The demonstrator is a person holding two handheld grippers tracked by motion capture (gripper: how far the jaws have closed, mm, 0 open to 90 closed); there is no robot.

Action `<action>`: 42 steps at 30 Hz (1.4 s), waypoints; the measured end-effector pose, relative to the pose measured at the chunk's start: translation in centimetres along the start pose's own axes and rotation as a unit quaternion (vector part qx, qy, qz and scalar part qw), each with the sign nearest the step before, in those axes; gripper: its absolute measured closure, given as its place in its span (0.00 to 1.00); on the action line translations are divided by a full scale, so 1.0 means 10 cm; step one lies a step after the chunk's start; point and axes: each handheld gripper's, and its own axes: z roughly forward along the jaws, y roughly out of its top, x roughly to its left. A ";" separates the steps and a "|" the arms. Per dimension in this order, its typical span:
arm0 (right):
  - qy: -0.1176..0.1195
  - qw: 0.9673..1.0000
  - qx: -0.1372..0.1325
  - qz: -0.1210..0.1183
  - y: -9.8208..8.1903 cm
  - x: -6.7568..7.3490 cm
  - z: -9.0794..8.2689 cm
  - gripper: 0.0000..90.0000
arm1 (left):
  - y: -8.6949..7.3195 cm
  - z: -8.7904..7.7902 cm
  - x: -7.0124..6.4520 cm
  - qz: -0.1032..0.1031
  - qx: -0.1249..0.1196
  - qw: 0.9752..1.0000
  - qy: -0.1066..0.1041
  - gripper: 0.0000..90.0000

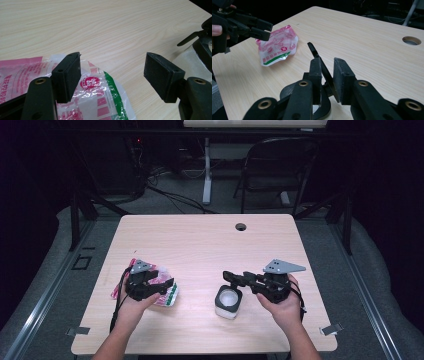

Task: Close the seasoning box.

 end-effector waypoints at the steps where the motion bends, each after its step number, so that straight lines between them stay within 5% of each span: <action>1: 0.001 1.000 0.003 -0.003 0.00 0.00 0.00 0.83 | 0.01 0.00 0.01 -0.002 -0.002 1.000 0.000 0.33; 10: 0.015 1.000 0.011 -0.006 -0.02 0.02 0.01 0.80 | 0.03 -0.02 0.06 -0.017 -0.008 1.000 -0.003 0.33; 33: 0.008 0.999 0.036 0.001 -0.12 0.03 0.09 0.76 | 0.05 -0.05 0.07 -0.008 -0.012 1.000 0.002 0.33; 42: 0.019 0.999 0.039 -0.015 -0.15 0.10 0.12 0.70 | 0.07 -0.05 0.06 0.002 -0.013 1.000 0.012 0.33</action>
